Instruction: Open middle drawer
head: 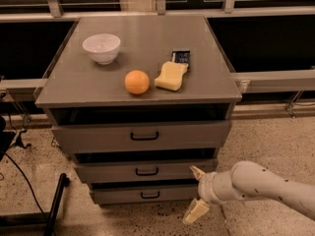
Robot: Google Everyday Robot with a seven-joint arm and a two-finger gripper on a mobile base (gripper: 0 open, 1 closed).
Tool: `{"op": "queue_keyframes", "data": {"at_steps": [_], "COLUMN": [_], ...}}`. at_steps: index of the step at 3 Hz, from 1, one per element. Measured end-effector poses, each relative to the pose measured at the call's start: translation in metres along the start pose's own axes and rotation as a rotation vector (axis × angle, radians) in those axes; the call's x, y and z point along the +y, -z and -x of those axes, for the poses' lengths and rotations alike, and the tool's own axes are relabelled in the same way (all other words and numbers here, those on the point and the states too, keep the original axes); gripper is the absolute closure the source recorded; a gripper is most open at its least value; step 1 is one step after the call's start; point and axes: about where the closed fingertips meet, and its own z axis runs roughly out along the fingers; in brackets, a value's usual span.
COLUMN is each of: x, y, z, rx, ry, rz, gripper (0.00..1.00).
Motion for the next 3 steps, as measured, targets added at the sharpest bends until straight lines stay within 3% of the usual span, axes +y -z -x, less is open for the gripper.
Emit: {"op": "queue_keyframes", "data": {"at_steps": [1, 3], "x": [-0.025, -0.064], "y": [0.0, -0.014], "z": [-0.011, -0.025], "rx": [0.021, 0.076], "ry": [0.036, 0.068], "rz": [-0.045, -0.066], "gripper": [0.0, 0.0]}}
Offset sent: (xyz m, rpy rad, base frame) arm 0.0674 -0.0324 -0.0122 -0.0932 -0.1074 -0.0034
